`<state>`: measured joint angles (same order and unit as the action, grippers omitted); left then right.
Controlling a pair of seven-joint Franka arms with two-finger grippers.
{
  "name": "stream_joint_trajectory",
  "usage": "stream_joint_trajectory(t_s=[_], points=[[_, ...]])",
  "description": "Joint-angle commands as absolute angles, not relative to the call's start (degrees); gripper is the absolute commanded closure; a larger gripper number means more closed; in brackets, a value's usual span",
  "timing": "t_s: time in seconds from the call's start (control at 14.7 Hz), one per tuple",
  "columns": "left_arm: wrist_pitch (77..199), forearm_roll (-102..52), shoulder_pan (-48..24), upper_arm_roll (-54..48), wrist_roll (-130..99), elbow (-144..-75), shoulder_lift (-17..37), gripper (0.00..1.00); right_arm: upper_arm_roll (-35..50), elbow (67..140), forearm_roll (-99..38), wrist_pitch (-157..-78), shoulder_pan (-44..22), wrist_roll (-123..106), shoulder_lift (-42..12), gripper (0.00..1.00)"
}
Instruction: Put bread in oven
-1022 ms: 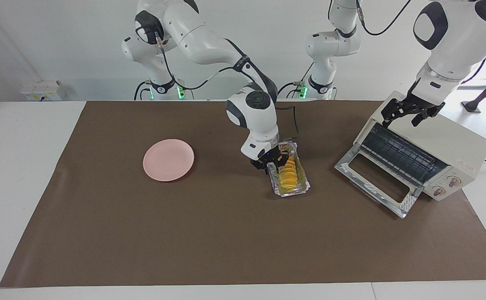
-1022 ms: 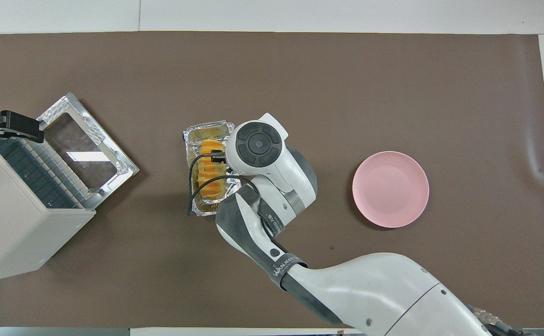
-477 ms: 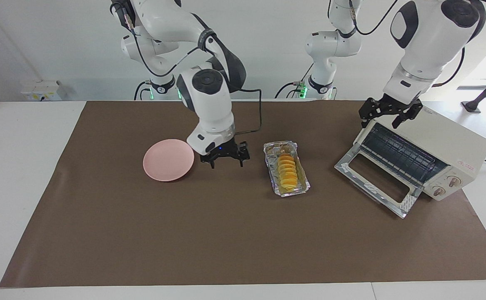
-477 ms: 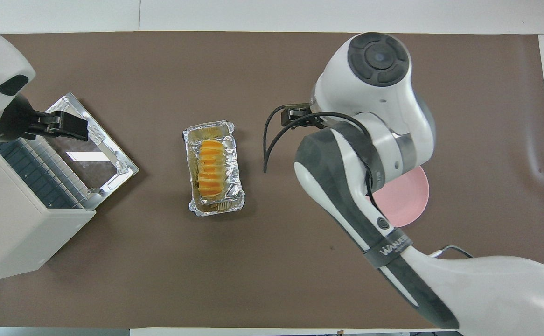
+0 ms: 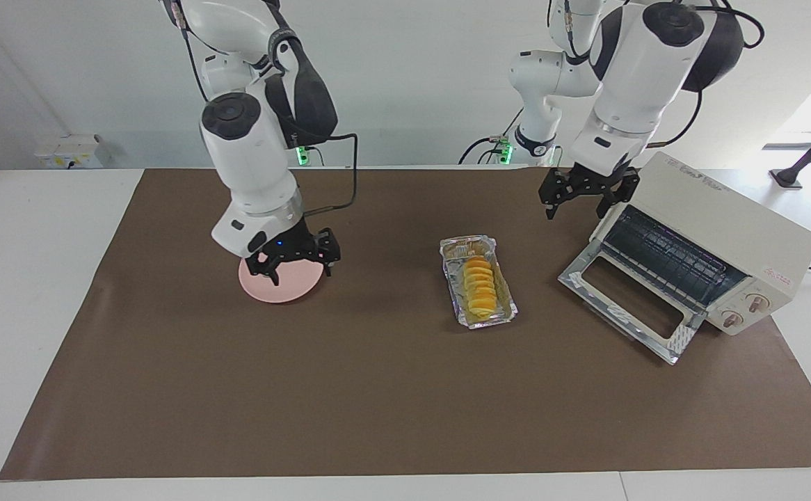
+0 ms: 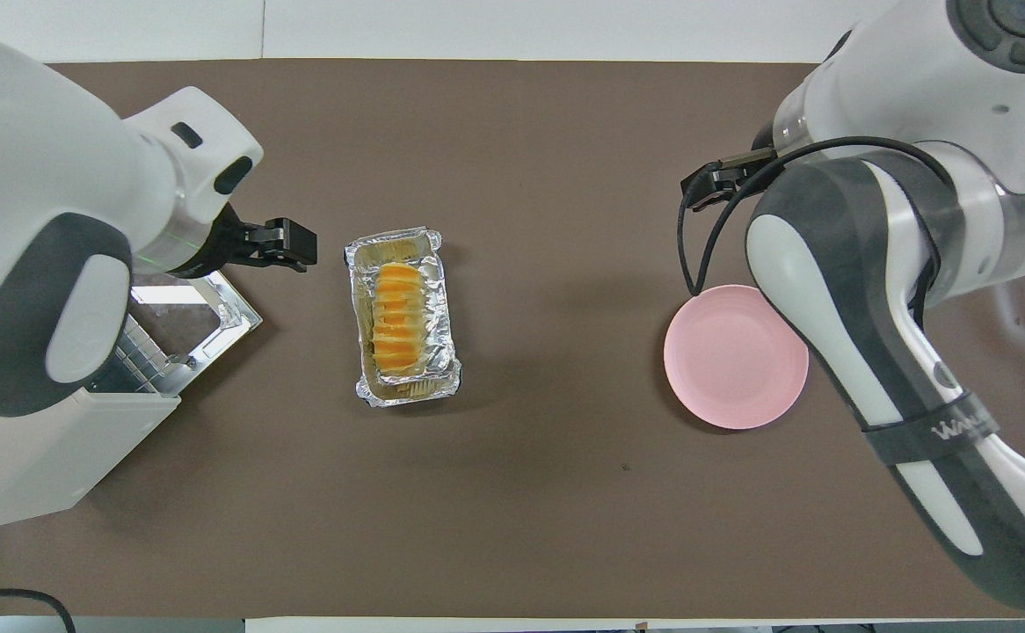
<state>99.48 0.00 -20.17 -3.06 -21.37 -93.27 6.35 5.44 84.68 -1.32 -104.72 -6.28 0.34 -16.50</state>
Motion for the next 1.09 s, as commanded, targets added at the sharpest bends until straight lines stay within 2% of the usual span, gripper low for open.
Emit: stream_joint_trajectory(t_s=[0.0,0.27,0.54,0.75,1.02], points=[[104.66,-0.62,-24.95,-2.11,-29.51,-92.9,11.85,0.0,6.24,86.4,-1.32,-102.4,-2.91,-4.64,-13.02,0.0],[108.36,-0.53,-29.26,-2.2,-33.04,-99.39,10.02,0.0,6.15,87.01,-1.23,-94.77,0.34,-9.39,-7.84,0.0],[111.97,-0.62,-31.02,-2.2,-34.89,-99.67,12.91,0.0,5.98,89.12,-1.32,-88.7,4.3,-11.42,-1.33,0.0],[113.38,-0.62,-31.9,-2.11,-34.89,-100.02,14.5,0.0,3.61,89.12,-1.32,-85.0,3.52,-10.9,1.49,0.0],[115.39,-0.53,-33.22,-2.02,-35.94,-99.58,17.91,0.0,3.52,91.49,-1.32,-88.58,3.43,-8.35,2.11,0.0]])
